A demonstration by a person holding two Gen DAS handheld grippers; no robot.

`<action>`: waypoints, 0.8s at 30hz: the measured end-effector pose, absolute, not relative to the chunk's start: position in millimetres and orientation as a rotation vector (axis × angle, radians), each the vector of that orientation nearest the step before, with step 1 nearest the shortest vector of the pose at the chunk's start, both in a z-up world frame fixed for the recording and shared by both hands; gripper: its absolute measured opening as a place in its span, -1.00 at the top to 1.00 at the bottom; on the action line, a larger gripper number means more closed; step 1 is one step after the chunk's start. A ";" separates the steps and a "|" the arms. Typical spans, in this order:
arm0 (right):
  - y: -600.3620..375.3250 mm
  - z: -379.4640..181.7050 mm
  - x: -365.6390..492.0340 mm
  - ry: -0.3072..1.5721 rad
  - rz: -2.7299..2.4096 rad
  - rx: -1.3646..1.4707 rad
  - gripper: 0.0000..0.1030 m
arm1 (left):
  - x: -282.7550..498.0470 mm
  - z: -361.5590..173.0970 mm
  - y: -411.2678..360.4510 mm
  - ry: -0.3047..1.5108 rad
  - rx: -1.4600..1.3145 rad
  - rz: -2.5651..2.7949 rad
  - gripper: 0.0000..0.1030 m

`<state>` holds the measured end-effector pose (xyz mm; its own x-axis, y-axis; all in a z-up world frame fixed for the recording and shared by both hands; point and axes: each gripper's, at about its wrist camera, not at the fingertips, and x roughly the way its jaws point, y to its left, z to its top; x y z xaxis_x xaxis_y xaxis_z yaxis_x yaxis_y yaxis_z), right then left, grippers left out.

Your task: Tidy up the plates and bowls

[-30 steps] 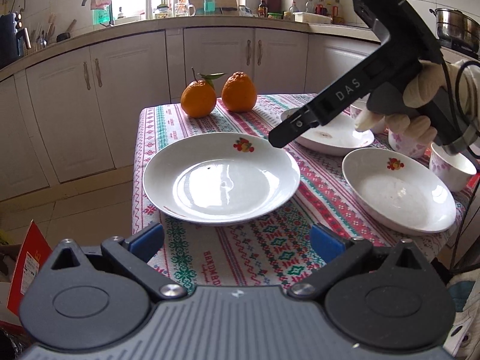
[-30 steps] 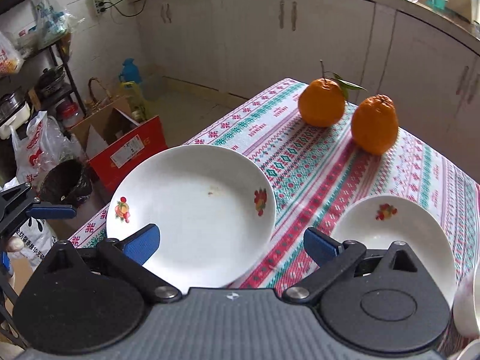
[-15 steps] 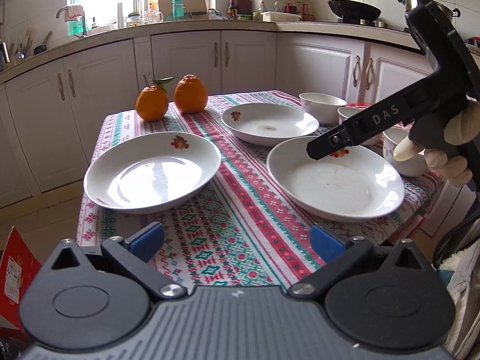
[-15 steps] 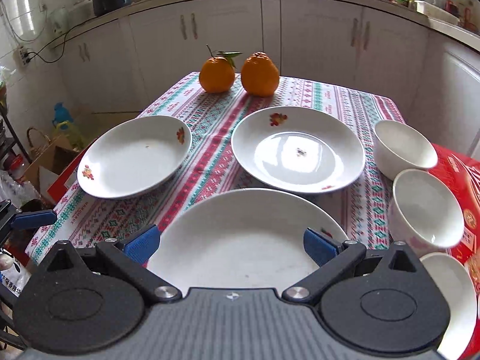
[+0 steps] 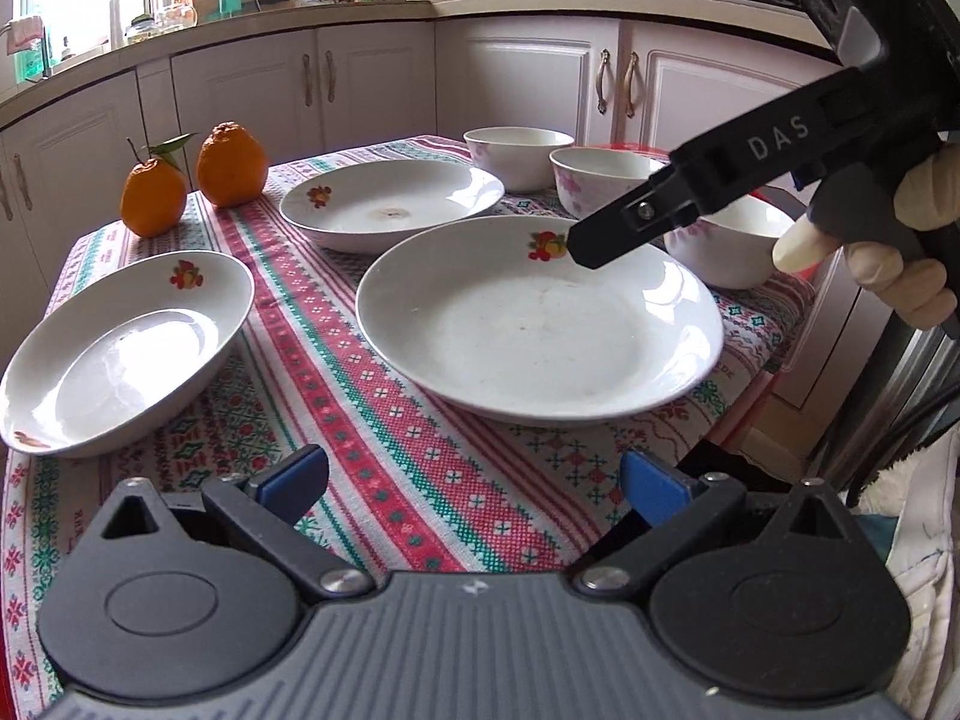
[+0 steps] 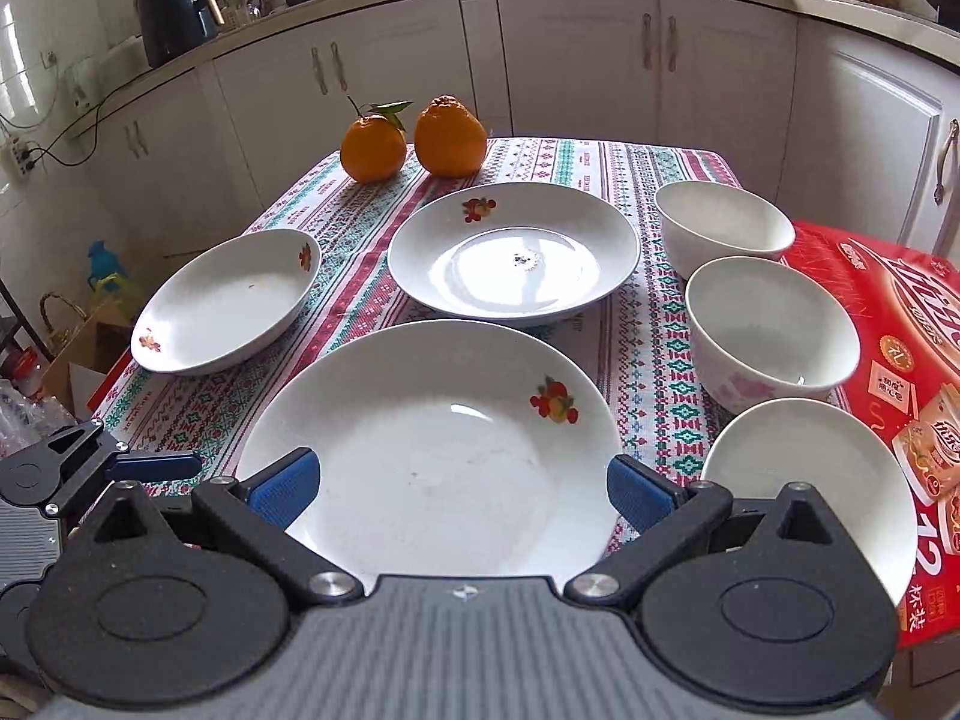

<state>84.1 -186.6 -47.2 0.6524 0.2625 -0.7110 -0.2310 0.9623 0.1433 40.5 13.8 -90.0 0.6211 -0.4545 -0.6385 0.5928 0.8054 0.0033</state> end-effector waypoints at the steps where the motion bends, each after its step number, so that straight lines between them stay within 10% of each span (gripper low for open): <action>1: -187.7 -47.6 85.5 0.817 0.281 0.037 -1.00 | 42.4 -91.6 12.5 0.673 0.220 -0.614 -0.99; 24: -193.5 -57.0 157.4 0.979 0.398 -0.079 -1.00 | 54.7 -101.7 9.7 0.644 0.229 -0.691 -1.00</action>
